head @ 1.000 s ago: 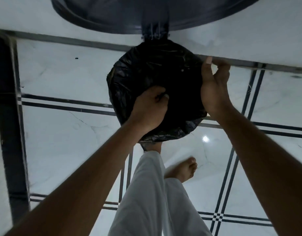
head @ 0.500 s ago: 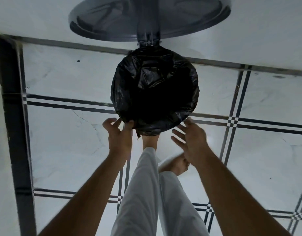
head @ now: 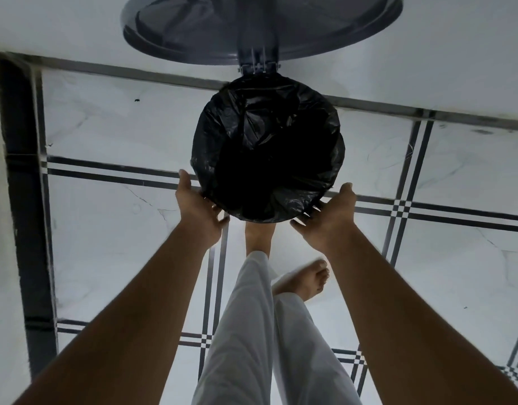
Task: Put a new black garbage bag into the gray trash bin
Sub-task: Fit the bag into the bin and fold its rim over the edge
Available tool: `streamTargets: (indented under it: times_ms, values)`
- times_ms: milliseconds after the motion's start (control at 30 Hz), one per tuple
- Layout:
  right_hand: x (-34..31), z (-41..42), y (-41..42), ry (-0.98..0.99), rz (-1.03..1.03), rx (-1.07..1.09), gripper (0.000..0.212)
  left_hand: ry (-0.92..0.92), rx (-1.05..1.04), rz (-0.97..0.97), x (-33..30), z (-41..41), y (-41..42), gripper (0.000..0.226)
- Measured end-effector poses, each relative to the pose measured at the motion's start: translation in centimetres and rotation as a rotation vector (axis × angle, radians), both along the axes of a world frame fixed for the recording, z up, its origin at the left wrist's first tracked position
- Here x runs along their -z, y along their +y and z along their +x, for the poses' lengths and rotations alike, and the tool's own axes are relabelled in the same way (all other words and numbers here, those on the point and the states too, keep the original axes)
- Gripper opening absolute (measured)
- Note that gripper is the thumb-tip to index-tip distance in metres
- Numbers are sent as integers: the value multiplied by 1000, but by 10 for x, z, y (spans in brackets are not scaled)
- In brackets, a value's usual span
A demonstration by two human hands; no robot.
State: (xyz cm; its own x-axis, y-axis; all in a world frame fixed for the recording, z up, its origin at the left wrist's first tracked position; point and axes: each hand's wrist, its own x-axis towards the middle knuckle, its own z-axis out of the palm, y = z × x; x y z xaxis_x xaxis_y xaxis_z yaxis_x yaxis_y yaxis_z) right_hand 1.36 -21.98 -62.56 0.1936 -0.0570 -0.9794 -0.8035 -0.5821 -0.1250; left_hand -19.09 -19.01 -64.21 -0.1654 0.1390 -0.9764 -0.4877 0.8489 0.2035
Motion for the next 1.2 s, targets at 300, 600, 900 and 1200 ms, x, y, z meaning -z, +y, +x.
streamTargets:
  times_ms: [300, 600, 900, 1200]
  values:
    - [-9, -12, 22, -434, 230, -449, 65, 412, 252, 353, -6, 21, 1, 74]
    - [25, 11, 38, -224, 237, -523, 108, 635, 707, 140, 12, 19, 25, 77]
    - [4, 12, 63, -827, 319, -859, 79, 780, 639, 127, 21, -7, 90, 57]
    - [25, 20, 105, -719, 336, -1299, 88, 602, 1136, 306, 21, 19, 126, 67]
